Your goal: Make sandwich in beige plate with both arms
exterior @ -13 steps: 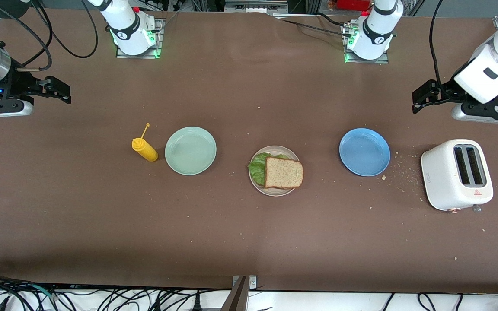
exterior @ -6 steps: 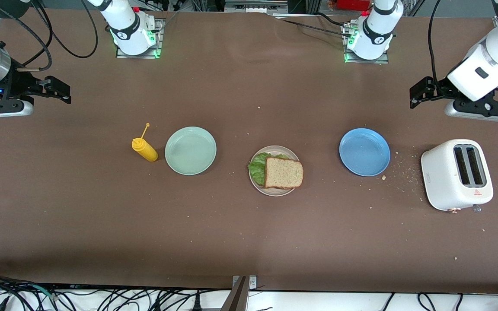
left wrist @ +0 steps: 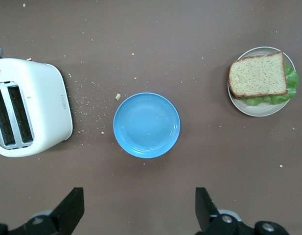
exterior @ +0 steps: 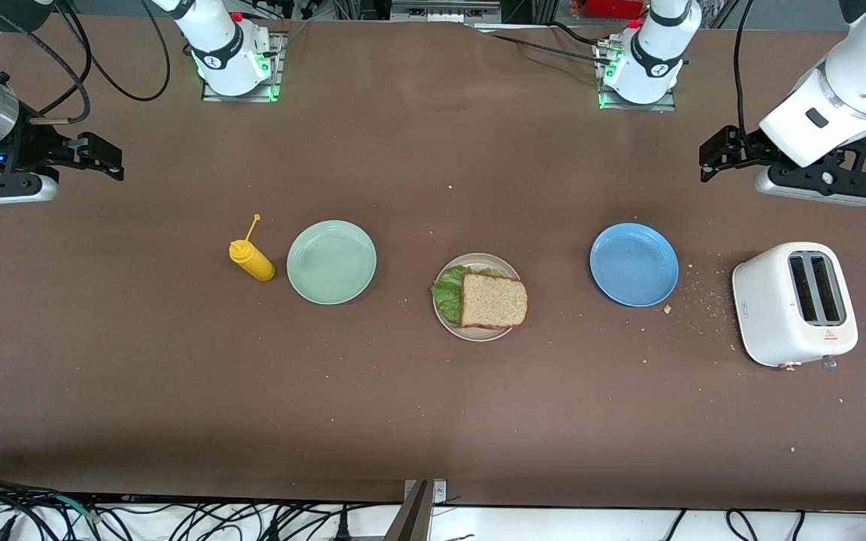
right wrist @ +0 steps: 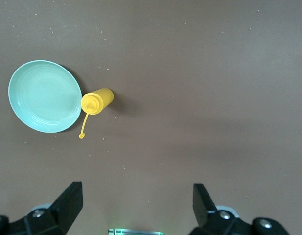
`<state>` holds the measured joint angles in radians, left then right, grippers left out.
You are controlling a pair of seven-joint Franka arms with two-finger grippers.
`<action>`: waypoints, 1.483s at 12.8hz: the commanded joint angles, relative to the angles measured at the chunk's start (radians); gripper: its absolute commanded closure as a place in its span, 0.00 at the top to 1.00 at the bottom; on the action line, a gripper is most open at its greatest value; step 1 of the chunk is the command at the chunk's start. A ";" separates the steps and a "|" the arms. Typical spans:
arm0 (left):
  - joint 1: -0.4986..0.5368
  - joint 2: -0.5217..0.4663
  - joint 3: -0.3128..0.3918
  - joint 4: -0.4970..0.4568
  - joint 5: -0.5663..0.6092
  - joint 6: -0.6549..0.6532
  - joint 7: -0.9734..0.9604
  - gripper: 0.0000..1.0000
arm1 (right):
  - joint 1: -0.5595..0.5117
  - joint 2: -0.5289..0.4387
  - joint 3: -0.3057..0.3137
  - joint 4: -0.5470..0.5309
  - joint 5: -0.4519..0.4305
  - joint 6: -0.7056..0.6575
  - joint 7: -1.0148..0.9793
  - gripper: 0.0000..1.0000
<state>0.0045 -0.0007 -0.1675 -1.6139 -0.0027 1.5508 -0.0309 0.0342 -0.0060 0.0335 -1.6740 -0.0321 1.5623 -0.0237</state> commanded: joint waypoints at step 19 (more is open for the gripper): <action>0.020 -0.018 -0.013 -0.015 0.017 0.003 -0.007 1.00 | 0.003 0.003 -0.003 0.002 0.018 0.004 -0.001 1.00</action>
<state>0.0149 -0.0008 -0.1712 -1.6144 -0.0011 1.5507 -0.0327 0.0342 -0.0051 0.0336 -1.6740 -0.0321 1.5624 -0.0237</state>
